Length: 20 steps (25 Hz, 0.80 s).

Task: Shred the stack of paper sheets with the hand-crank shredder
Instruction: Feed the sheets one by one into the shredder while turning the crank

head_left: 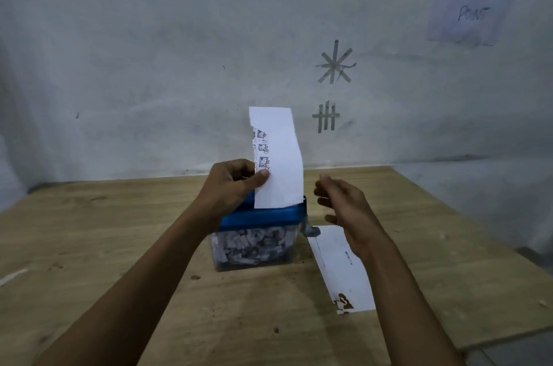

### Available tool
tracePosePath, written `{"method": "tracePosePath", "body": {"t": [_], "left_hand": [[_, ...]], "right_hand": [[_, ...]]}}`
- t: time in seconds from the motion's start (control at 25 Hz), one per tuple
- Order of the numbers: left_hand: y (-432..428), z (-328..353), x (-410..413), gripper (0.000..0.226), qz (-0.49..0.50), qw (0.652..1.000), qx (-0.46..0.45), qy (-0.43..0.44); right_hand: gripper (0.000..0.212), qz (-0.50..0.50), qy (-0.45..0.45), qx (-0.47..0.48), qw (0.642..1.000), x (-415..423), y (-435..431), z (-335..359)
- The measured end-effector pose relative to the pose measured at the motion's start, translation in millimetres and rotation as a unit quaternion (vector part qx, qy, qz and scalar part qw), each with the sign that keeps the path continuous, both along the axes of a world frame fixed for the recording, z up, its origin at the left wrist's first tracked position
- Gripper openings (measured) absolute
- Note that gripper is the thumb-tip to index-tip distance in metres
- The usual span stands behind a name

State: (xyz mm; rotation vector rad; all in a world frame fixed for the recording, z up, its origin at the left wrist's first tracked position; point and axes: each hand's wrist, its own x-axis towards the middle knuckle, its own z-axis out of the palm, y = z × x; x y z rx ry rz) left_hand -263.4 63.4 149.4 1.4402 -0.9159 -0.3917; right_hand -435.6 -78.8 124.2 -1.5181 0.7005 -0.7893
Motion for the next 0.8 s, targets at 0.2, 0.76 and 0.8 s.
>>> {"method": "tracePosePath", "body": {"t": [0.2, 0.76, 0.8], "left_hand": [[10, 3, 35, 0.015, 0.076, 0.997, -0.01, -0.03], [4, -23, 37, 0.023, 0.108, 0.99, 0.028, -0.089], [2, -26, 37, 0.02, 0.117, 0.989, 0.024, -0.092]], "right_hand": [[0.037, 0.016, 0.043, -0.034, 0.998, 19, 16, -21], [0.058, 0.02, 0.147, -0.026, 0.989, 21, 13, -24], [0.057, 0.019, 0.154, -0.031, 0.987, 20, 13, -20]]}}
